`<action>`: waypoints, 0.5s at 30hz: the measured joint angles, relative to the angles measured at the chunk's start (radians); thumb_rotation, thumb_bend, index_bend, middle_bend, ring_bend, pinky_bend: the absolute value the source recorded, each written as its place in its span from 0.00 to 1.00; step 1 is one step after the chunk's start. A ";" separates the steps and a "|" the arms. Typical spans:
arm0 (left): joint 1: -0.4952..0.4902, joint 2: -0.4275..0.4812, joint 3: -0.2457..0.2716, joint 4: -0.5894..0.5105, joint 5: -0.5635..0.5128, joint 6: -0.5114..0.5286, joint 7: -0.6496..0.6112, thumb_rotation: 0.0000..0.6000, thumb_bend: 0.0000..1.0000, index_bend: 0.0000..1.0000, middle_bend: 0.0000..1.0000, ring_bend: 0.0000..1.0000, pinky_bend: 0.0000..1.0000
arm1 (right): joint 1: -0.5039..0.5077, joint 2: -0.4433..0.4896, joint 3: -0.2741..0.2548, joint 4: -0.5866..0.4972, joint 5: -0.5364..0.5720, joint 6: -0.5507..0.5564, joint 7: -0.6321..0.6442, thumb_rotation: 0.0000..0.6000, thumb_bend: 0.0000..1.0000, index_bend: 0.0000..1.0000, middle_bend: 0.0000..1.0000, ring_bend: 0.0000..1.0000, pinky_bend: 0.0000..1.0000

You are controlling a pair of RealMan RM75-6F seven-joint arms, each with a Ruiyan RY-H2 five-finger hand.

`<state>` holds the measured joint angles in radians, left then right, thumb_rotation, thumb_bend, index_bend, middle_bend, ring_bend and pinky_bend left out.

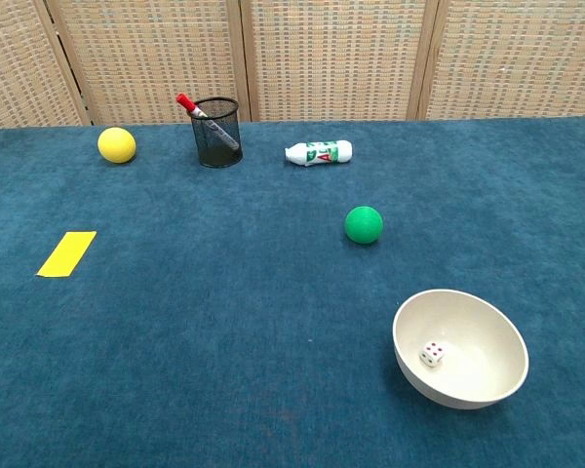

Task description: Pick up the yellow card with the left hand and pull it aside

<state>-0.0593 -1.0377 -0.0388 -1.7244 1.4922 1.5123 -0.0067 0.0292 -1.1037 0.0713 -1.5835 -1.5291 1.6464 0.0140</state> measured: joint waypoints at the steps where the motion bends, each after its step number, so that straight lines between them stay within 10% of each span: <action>1: 0.000 0.000 0.000 0.000 -0.001 0.000 0.002 1.00 0.00 0.00 0.00 0.00 0.00 | 0.000 0.000 0.001 0.001 0.000 0.000 0.000 1.00 0.00 0.00 0.00 0.00 0.00; 15: -0.092 -0.067 -0.039 0.063 -0.060 -0.152 0.011 1.00 0.02 0.00 0.00 0.00 0.00 | 0.001 -0.004 0.008 0.008 0.007 -0.028 0.006 1.00 0.00 0.00 0.00 0.00 0.00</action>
<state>-0.1517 -1.1052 -0.0774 -1.6619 1.4317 1.3606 0.0044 0.0298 -1.1075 0.0791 -1.5753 -1.5225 1.6188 0.0202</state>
